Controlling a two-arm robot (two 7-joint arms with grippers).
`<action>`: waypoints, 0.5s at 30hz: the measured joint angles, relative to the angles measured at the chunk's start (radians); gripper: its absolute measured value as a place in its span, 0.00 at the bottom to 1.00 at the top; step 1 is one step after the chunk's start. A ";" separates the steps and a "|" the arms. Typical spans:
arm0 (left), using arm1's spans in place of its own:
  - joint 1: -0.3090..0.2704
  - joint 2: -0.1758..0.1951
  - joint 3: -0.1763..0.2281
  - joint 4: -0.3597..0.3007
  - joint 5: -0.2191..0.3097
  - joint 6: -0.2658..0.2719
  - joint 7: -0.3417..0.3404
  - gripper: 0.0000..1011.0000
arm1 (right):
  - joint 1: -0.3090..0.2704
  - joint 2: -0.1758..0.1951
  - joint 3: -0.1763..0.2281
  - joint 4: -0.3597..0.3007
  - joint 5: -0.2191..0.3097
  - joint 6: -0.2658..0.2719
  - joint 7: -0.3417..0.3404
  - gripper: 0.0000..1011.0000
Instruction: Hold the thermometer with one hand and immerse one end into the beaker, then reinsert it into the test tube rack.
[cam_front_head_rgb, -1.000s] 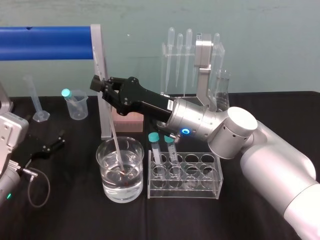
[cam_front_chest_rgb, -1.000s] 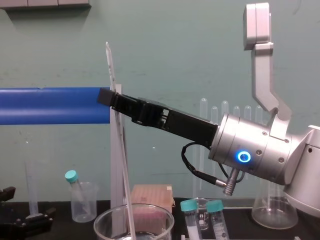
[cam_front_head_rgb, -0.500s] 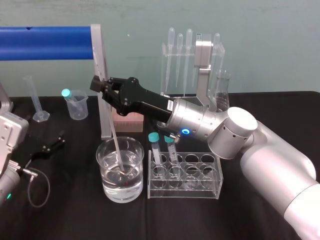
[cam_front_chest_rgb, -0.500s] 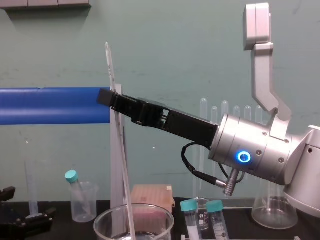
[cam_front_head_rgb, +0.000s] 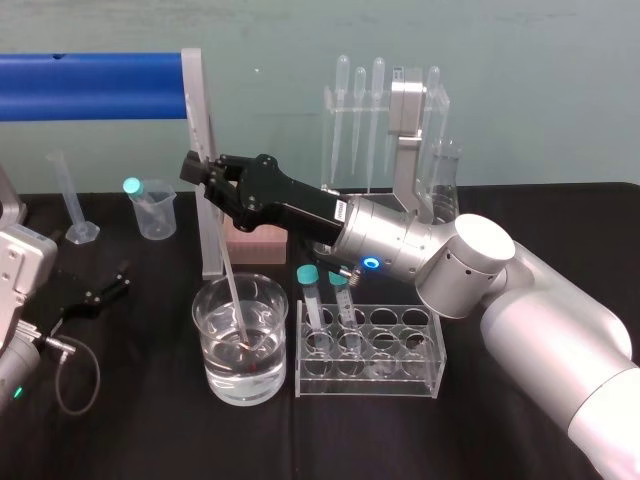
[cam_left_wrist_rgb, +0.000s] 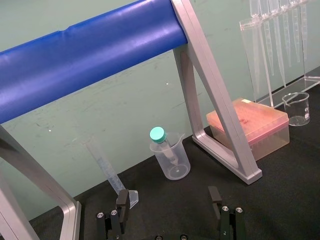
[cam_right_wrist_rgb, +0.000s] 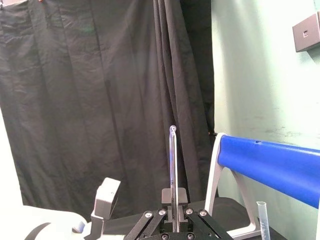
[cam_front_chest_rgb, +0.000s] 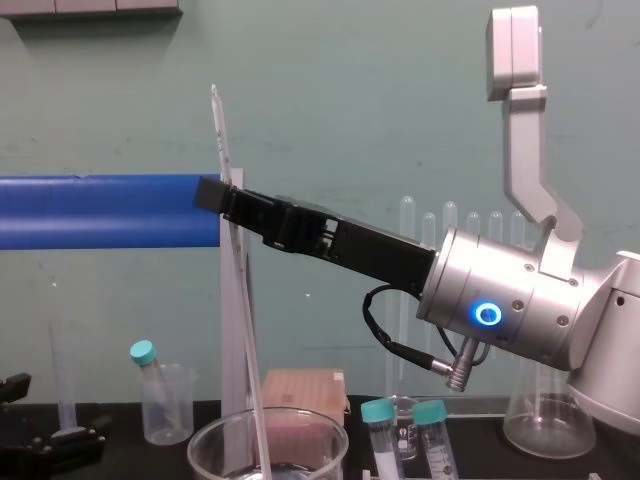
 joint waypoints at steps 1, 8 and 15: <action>0.000 0.000 0.000 0.000 0.000 0.000 0.000 1.00 | 0.000 0.000 0.000 0.000 0.000 0.000 0.000 0.06; 0.000 0.000 0.000 0.000 0.000 0.000 0.000 1.00 | 0.000 0.000 0.000 0.000 0.000 0.001 0.000 0.06; 0.000 0.000 0.000 0.000 0.000 0.000 0.000 1.00 | 0.000 0.000 0.000 0.000 0.000 0.001 -0.001 0.06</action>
